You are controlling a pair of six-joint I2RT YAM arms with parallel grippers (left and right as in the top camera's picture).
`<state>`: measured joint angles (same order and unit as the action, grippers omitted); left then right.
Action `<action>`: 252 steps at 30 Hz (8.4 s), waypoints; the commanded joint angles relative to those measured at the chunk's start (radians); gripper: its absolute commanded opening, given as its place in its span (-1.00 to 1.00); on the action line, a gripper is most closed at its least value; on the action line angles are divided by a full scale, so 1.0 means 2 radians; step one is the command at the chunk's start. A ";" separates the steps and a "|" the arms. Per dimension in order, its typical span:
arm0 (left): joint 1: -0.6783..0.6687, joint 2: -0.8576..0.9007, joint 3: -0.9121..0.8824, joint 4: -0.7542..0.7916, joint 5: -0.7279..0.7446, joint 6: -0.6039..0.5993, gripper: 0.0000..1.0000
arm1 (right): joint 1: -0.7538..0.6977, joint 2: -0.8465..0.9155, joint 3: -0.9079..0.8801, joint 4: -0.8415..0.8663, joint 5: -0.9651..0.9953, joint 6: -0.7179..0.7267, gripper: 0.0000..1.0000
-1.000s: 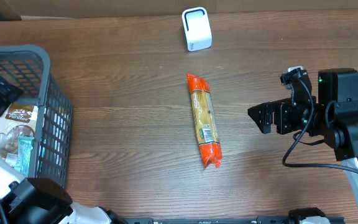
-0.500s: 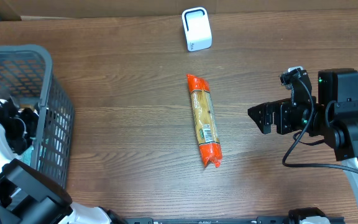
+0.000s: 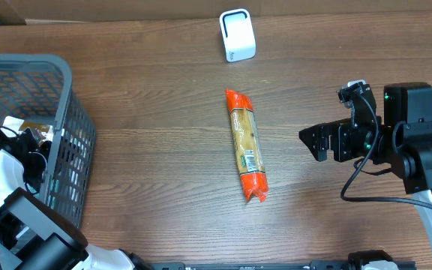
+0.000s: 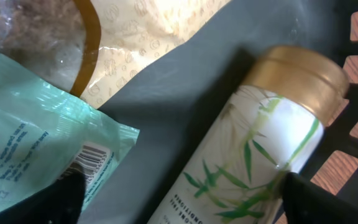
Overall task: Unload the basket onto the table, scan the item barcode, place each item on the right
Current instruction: 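Reach the left gripper into the basket and grasp the white-green tube, then place the white-green tube on the table beside the spaghetti pack, then reach the left gripper into the basket and grasp the mint-green packet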
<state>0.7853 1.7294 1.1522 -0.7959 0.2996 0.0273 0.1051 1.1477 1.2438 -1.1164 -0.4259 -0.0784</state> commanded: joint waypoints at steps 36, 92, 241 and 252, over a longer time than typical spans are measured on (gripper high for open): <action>-0.011 0.001 0.227 -0.158 -0.078 -0.021 -0.92 | 0.000 0.013 0.013 0.003 0.003 -0.001 1.00; -0.587 -0.010 -0.051 0.167 -0.019 -0.453 -0.91 | 0.000 0.014 0.013 -0.002 0.003 -0.001 1.00; -0.008 0.070 0.522 -0.350 -0.072 -0.037 -0.91 | 0.000 0.014 0.013 0.005 0.012 -0.001 1.00; 0.023 0.072 0.364 -0.297 -0.097 -0.150 0.74 | 0.000 0.014 0.013 0.005 0.012 -0.001 1.00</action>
<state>0.8021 1.8755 1.9522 -1.4143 0.1333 -0.1730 0.1051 1.1755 1.2438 -1.1107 -0.4034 -0.0784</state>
